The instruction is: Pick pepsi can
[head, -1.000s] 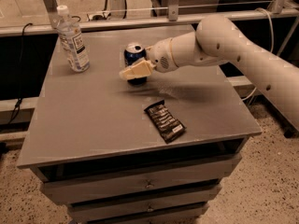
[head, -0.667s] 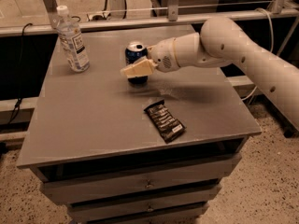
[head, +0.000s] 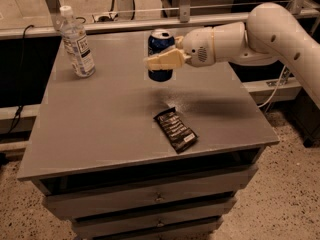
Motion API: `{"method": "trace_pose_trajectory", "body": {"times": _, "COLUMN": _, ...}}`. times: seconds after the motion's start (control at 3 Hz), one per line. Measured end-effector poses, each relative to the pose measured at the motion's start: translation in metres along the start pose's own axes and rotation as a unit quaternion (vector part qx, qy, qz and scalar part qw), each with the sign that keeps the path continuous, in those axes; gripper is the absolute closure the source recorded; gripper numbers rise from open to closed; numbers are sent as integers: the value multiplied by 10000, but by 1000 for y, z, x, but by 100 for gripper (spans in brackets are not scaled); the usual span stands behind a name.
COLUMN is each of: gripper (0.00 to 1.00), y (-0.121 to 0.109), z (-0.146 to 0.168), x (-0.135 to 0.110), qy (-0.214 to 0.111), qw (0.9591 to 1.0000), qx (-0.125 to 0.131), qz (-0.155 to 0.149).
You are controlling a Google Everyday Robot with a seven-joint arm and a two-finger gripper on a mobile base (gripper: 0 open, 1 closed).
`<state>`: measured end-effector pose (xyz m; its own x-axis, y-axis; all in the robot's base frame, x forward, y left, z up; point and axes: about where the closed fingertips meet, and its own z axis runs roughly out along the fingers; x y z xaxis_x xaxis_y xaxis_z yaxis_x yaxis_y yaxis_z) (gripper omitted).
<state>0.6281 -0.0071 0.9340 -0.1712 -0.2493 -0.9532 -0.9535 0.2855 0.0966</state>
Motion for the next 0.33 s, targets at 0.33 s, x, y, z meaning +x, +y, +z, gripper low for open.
{"method": "trace_pose_trajectory", "body": {"times": 0.33, "gripper": 100, "y": 5, "z": 0, "x": 0, "qy": 17, "qw": 9999, "qx": -108, "qz": -1}}
